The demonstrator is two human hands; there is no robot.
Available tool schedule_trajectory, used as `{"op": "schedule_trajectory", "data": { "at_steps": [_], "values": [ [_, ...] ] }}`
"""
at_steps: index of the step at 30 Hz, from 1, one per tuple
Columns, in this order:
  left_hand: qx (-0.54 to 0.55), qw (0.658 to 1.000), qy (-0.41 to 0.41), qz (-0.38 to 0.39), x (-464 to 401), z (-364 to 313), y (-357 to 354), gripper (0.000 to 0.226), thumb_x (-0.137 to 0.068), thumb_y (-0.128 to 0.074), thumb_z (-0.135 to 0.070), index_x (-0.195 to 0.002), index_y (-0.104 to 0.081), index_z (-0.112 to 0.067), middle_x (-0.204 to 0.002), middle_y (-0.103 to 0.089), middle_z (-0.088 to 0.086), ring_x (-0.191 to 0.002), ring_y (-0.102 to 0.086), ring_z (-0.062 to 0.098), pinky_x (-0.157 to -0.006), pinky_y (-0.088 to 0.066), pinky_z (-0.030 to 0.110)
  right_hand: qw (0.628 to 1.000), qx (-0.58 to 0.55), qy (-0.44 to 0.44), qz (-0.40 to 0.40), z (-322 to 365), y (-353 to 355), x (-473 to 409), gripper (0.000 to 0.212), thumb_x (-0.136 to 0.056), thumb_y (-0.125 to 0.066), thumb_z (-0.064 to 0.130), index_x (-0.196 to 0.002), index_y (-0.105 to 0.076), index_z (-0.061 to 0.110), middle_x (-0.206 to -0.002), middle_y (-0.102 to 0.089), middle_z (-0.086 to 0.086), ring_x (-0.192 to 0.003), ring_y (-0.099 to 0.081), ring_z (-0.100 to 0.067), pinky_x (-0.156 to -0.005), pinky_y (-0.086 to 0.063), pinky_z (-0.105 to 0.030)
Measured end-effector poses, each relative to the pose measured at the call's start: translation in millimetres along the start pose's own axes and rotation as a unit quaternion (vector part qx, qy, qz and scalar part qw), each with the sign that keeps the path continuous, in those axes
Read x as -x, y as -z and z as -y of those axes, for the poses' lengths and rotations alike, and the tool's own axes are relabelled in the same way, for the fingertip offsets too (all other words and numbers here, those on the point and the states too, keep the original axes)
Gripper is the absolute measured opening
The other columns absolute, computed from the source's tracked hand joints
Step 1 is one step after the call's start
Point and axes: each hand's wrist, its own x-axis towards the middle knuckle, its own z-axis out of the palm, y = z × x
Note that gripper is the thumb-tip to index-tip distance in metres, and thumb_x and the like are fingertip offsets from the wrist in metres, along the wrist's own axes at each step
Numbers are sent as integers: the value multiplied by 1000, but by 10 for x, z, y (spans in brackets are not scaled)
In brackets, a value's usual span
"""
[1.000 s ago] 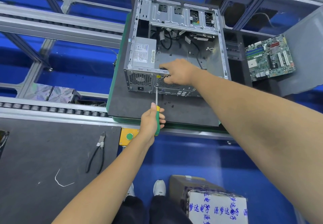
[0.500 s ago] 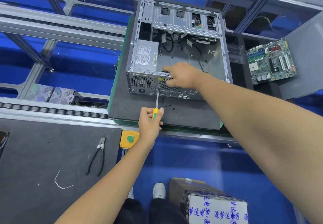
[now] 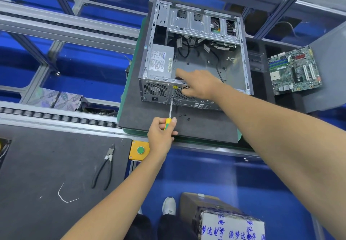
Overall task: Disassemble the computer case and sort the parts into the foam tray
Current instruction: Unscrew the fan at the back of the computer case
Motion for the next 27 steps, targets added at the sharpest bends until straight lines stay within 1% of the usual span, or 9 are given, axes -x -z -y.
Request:
{"op": "schedule_trajectory", "data": {
  "at_steps": [4,7,10,13,15,17,19,23,27],
  "values": [
    [25,999,25,15,-6,34,8,26,-95,-70,-43,-104,-65,-19,-92,-73,2,-78,-77,13,-59,-59,26,999,17,13,-25,-28,-49,-8,42,-84,-56,31,-120,-34,31,-64,-51,-2,-58,-49,-28,-49,-24,-32],
    [24,998,42,25,1,41,8,28,-98,-65,-47,-104,-66,-19,-91,-73,-2,-80,-77,12,-61,-58,27,999,14,13,-37,-46,-71,-13,42,-82,-53,33,-120,-35,33,-64,-53,-3,-58,-49,-29,-50,-26,-33],
    [33,997,60,35,22,19,-13,33,-102,-56,-49,-105,-69,-18,-78,-71,-8,-70,-71,10,-55,-53,23,999,6,10,-35,-53,-86,-24,42,-80,-52,34,-118,-36,32,-60,-48,0,-55,-49,-26,-49,-31,-33],
    [68,992,91,53,42,-25,-56,43,-103,-49,-54,-109,-72,-17,-69,-65,-8,-54,-55,8,-47,-45,23,1000,-7,0,-29,-74,-103,-28,44,-81,-53,34,-121,-37,35,-58,-48,0,-54,-49,-24,-49,-33,-33],
    [159,970,160,88,56,-70,-58,48,-101,-51,-58,-115,-72,-16,-67,-59,-8,-49,-45,7,-43,-39,22,1000,-6,-1,-31,-85,-112,-33,46,-81,-53,34,-124,-38,35,-57,-47,-1,-53,-48,-22,-48,-31,-32],
    [246,934,223,131,56,-121,-30,52,-97,-56,-59,-119,-70,-14,-69,-56,-7,-49,-40,5,-41,-36,20,999,-9,1,-31,-87,-116,-36,47,-81,-53,34,-126,-39,34,-56,-45,0,-51,-46,-20,-47,-28,-31],
    [274,918,242,155,46,-147,-18,50,-92,-61,-59,-114,-64,-14,-72,-55,-6,-50,-39,5,-41,-34,18,999,-14,3,-30,-87,-115,-35,46,-81,-53,33,-125,-40,33,-54,-44,0,-50,-44,-19,-47,-27,-31],
    [239,940,205,127,71,-131,-64,48,-80,-79,-44,-109,-51,-18,-78,-60,-3,-55,-48,6,-43,-37,19,999,-27,6,-31,-85,-108,-24,39,-81,-53,32,-116,-36,33,-53,-42,-1,-49,-42,-18,-47,-22,-29],
    [221,956,172,85,71,-83,-102,36,-86,-80,-39,-90,-52,-17,-74,-61,-2,-58,-56,8,-48,-47,23,999,-34,5,-30,-80,-91,-9,39,-81,-55,31,-114,-35,35,-52,-41,-1,-48,-41,-18,-47,-21,-29]
  ]
}}
